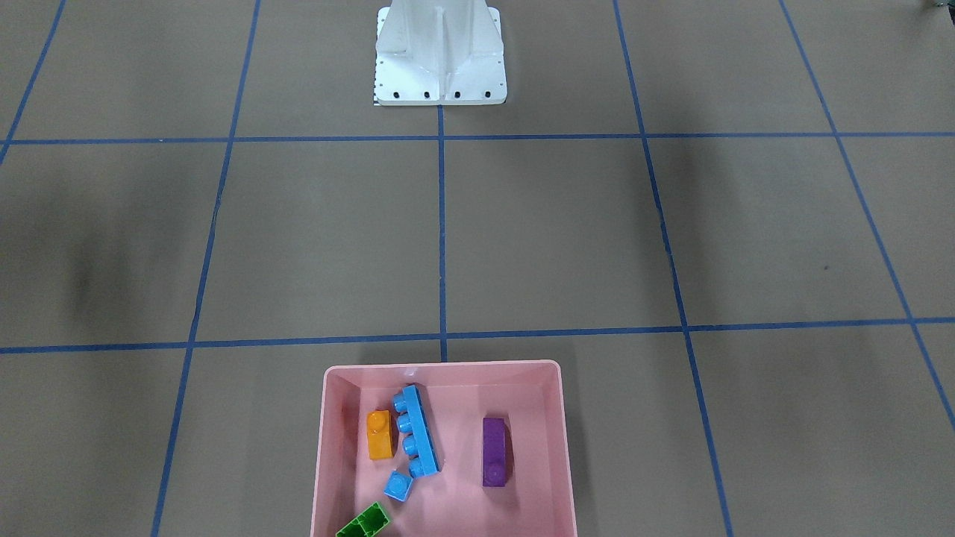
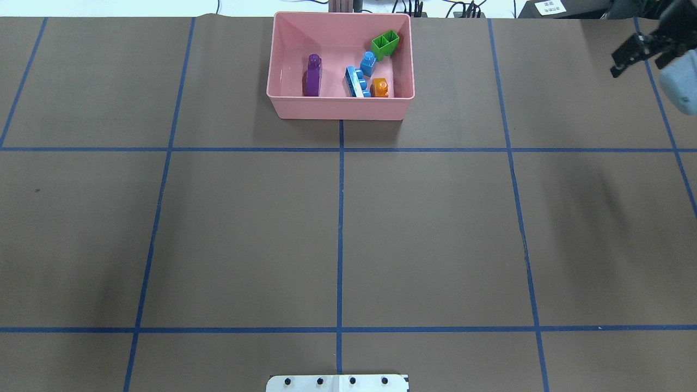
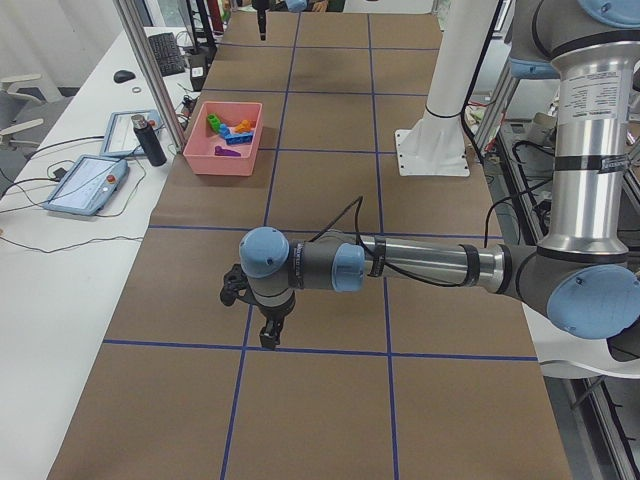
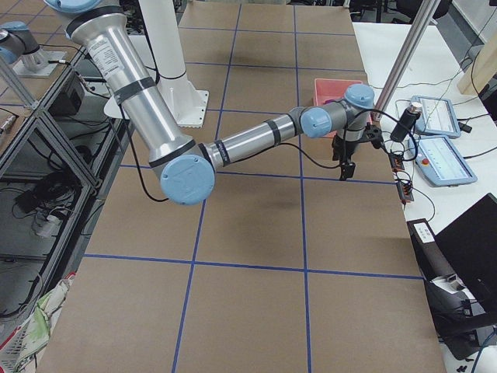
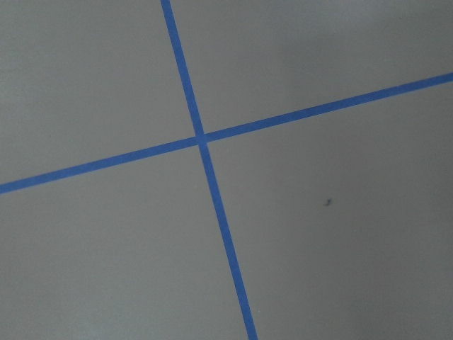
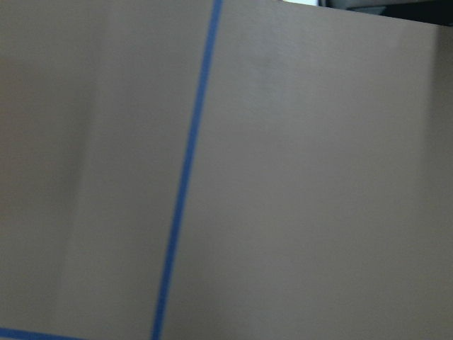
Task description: Put all blocks into box
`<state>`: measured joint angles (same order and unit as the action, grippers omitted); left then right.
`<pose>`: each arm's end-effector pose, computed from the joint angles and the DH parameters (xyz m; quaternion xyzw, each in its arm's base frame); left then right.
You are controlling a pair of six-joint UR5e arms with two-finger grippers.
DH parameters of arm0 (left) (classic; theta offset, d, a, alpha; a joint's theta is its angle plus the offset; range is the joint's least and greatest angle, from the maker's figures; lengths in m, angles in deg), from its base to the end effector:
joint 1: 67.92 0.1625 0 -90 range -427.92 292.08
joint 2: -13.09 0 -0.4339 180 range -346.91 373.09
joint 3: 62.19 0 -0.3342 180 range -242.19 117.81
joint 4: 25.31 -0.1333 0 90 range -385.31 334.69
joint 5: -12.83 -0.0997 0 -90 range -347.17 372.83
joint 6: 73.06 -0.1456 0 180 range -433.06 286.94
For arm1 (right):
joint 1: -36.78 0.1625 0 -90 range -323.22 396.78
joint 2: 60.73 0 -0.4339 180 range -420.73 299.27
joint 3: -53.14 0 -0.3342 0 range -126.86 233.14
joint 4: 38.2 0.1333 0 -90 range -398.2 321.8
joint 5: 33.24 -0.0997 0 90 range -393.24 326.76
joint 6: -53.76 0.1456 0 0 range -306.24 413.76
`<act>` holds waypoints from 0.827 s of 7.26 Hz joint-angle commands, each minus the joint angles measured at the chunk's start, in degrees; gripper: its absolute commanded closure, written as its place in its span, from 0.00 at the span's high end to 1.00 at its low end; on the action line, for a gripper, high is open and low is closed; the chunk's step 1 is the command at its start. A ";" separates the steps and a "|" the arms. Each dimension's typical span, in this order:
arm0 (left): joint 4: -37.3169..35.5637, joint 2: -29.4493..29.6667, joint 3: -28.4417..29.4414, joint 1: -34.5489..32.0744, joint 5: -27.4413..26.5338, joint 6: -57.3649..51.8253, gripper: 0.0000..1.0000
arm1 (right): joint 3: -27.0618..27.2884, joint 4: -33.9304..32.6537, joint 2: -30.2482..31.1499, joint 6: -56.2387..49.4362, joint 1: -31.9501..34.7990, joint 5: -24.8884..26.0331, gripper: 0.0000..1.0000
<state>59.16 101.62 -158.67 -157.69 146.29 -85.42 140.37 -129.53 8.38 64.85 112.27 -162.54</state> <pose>-0.0315 -0.4207 0.6737 0.0349 0.3686 0.1002 0.9235 -0.1106 -0.5915 0.5430 0.0604 -0.3549 -0.0769 0.9298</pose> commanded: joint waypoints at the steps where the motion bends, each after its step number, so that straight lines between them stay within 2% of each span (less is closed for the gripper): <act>1: -0.63 -0.63 -0.99 -0.14 -2.68 -1.34 1.00 | 3.20 0.10 10.31 -8.34 5.69 -3.05 1.00; 2: -0.63 -0.63 -1.25 -0.23 -1.90 -3.78 1.00 | 4.25 0.62 15.13 -8.71 7.02 -4.02 1.00; 4: -0.54 -0.64 -0.91 -0.14 -3.20 -3.20 1.00 | 11.52 6.22 28.12 -9.07 10.71 -3.68 1.00; 5: -0.71 -0.64 -1.86 -0.23 -2.60 -3.11 1.00 | 13.82 8.25 32.54 -8.98 11.94 -3.59 1.00; 6: -0.72 -0.64 -1.87 -0.23 -1.99 -3.28 1.00 | 14.45 8.10 32.06 -8.20 11.87 -3.41 1.00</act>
<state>58.50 100.98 -160.27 -157.88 143.75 -88.64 152.84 -122.57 38.00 56.05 123.44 -166.15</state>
